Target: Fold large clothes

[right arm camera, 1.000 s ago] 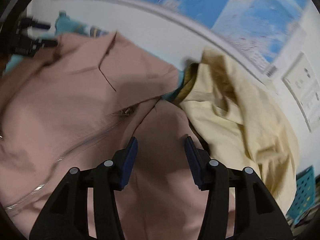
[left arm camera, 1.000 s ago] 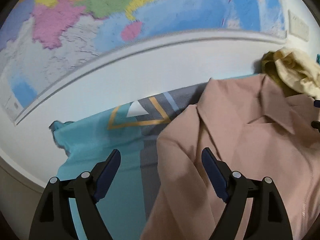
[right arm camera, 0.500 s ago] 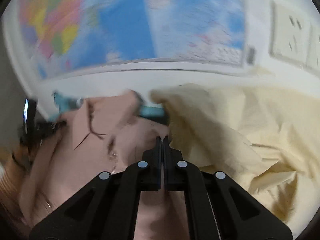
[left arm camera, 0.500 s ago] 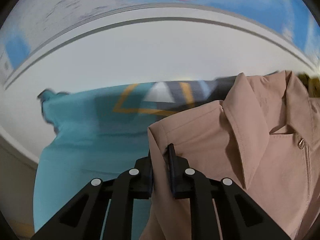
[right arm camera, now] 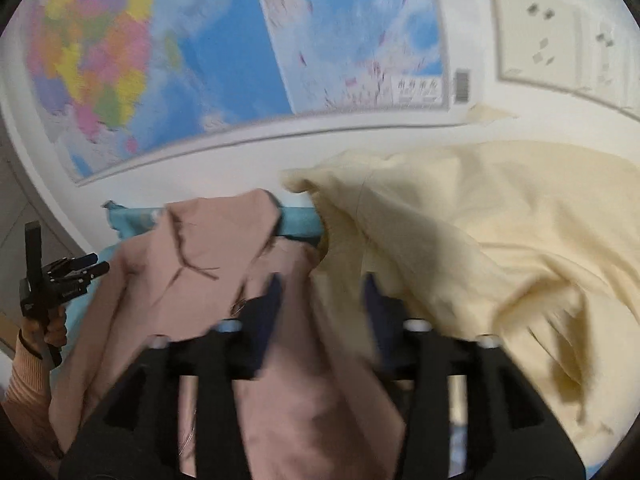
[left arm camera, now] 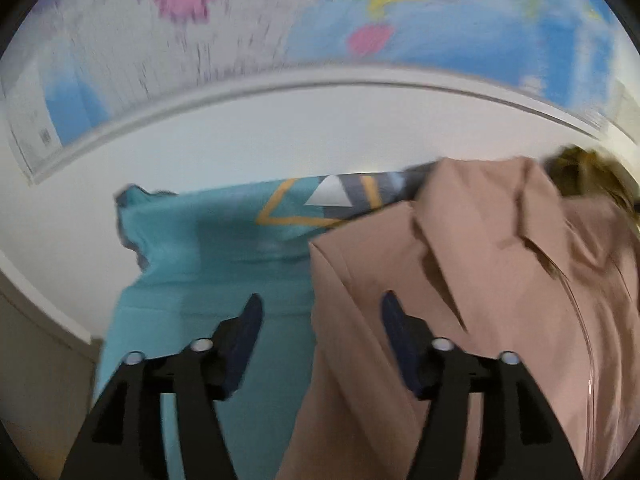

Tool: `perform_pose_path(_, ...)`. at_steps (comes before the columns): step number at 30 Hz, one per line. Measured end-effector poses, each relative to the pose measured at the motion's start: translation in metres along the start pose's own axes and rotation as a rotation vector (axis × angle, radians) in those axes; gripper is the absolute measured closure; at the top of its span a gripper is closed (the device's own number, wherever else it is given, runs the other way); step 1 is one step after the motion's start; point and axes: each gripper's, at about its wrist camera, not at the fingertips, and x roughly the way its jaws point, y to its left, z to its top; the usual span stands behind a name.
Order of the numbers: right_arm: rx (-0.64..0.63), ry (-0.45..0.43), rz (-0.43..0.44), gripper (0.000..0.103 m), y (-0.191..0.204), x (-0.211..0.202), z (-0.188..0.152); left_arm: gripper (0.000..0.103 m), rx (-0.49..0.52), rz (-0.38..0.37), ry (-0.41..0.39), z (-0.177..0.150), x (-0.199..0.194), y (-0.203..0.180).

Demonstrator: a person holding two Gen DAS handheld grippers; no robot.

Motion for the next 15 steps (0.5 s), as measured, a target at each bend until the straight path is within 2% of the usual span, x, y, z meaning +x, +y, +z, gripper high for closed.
perform_pose_path(1, -0.013, -0.008, 0.003, 0.045, 0.004, -0.007, -0.004, 0.036, 0.021, -0.013, -0.009, -0.006, -0.011, -0.005)
perform_pose_path(5, -0.057, 0.002, 0.023, 0.042, 0.019, -0.035, -0.037, 0.024, 0.121, -0.066, -0.023, -0.053, -0.067, -0.034)
perform_pose_path(7, -0.062, 0.015, 0.028, 0.041, 0.023, -0.042, -0.059, 0.02, 0.136, -0.149, 0.016, -0.078, -0.087, -0.052)
perform_pose_path(10, -0.047, 0.046, 0.054, 0.041, 0.026, -0.045, -0.087, 0.019, 0.182, -0.16, 0.061, -0.114, -0.094, -0.072)
perform_pose_path(12, -0.051, 0.06, 0.06, 0.039, 0.029, -0.046, -0.105, 0.021, 0.23, -0.139, 0.112, -0.14, -0.091, -0.087)
perform_pose_path(14, -0.043, 0.07, 0.082, 0.038, 0.031, -0.05, -0.118, 0.05, 0.266, -0.095, 0.157, -0.157, -0.083, -0.095)
perform_pose_path(15, -0.035, 0.071, 0.092, 0.038, 0.03, -0.05, -0.123, 0.078, 0.26, -0.069, 0.171, -0.159, -0.081, -0.094)
